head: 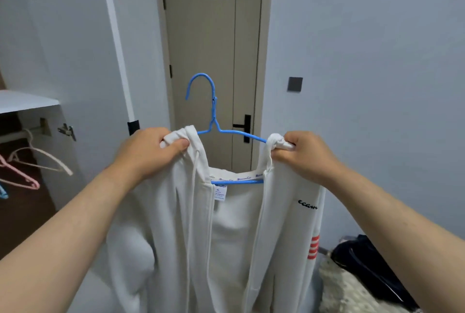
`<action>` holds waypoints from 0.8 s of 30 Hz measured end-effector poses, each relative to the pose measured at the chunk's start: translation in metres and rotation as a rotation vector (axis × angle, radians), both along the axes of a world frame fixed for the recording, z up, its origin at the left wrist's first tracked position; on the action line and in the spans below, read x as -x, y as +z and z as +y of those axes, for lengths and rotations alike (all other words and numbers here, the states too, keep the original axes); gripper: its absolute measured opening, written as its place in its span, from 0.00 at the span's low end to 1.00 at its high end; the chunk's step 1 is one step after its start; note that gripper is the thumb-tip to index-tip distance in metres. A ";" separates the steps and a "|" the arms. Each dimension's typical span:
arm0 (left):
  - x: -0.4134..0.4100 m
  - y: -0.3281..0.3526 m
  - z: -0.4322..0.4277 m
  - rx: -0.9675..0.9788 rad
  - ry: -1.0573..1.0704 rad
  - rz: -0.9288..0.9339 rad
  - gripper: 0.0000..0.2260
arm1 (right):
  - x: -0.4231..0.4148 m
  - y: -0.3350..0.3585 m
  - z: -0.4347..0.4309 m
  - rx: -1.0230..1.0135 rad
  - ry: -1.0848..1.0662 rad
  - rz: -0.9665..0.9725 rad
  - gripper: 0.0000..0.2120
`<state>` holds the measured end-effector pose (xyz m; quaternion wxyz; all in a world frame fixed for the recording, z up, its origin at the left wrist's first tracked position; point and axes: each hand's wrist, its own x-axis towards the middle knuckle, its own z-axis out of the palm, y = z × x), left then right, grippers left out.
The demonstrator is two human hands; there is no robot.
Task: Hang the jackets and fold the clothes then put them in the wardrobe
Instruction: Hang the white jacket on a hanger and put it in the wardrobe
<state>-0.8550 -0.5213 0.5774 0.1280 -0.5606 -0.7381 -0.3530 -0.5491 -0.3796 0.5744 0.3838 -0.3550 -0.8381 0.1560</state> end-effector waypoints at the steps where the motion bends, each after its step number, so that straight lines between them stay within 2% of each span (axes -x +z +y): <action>1: -0.014 0.001 0.011 -0.013 -0.033 0.008 0.25 | -0.020 0.001 0.001 -0.003 -0.027 0.014 0.22; 6: -0.077 0.004 0.070 -0.031 -0.202 0.072 0.27 | -0.106 -0.002 -0.002 0.002 -0.193 0.055 0.21; 13: -0.170 0.000 0.148 -0.020 -0.525 0.039 0.27 | -0.201 -0.007 -0.022 0.012 -0.522 0.057 0.17; 16: -0.206 -0.006 0.176 -0.005 -0.633 0.051 0.28 | -0.230 -0.012 -0.033 0.001 -0.693 0.024 0.17; 20: -0.247 -0.016 0.207 0.020 -0.820 0.035 0.25 | -0.259 -0.023 -0.054 0.045 -0.875 -0.025 0.17; 24: -0.284 -0.029 0.224 0.048 -0.962 0.039 0.28 | -0.273 -0.038 -0.083 0.093 -0.995 -0.030 0.19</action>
